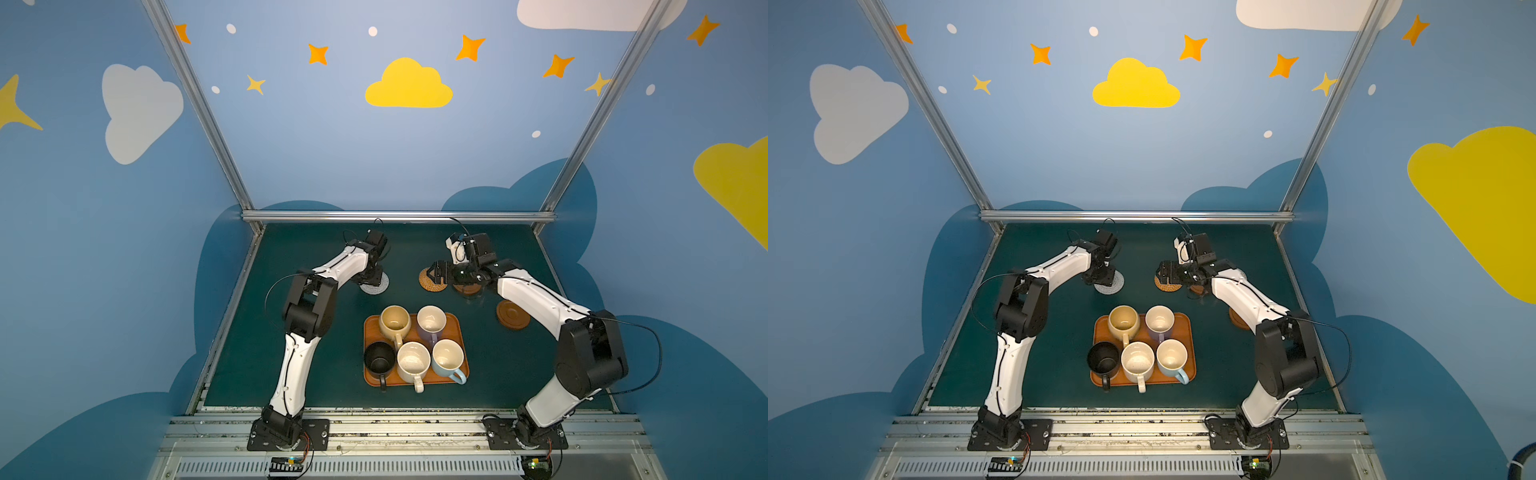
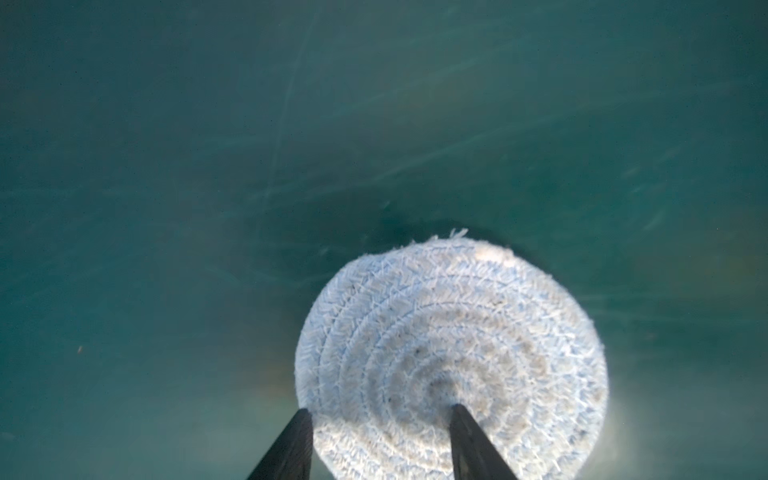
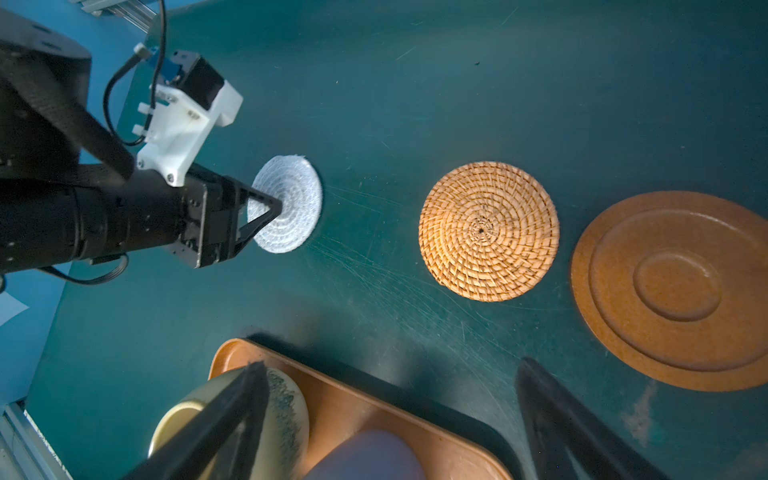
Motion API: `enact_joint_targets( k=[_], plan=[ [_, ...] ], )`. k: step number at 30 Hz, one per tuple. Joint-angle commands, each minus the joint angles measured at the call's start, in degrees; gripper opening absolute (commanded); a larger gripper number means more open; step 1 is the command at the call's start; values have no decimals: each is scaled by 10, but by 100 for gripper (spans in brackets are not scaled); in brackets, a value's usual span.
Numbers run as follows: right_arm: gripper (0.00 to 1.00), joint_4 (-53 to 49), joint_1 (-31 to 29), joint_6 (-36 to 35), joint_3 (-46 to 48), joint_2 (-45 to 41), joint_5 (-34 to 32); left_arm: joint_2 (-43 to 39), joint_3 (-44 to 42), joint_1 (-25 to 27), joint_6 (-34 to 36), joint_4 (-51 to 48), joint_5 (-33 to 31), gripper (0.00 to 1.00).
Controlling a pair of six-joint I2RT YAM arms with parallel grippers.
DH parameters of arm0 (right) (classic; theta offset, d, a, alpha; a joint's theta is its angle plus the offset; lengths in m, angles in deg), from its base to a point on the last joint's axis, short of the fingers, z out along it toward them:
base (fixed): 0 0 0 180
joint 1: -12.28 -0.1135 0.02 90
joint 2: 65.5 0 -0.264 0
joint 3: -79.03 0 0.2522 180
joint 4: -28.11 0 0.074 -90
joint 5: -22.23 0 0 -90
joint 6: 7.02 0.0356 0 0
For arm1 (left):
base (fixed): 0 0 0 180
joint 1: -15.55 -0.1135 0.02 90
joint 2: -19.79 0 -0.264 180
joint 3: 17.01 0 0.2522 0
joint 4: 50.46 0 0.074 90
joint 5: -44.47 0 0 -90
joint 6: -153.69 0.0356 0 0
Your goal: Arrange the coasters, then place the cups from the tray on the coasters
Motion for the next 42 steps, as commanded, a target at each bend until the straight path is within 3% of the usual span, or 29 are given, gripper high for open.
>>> enact_joint_targets(
  k=[1, 16, 36, 42],
  plan=[
    [92, 1, -3, 8, -9, -8, 12, -18, -38, -15, -8, -23, 3, 53],
    [92, -24, -9, 2, -27, -9, 7, -45, -61, -33, -21, -4, 31, 55],
    [92, -38, -14, -2, -42, -10, 0, -88, -120, -55, -37, 1, 5, 54],
    [92, -39, -18, -2, -46, -8, 13, -88, -102, -57, -47, -5, 25, 63]
  ],
)
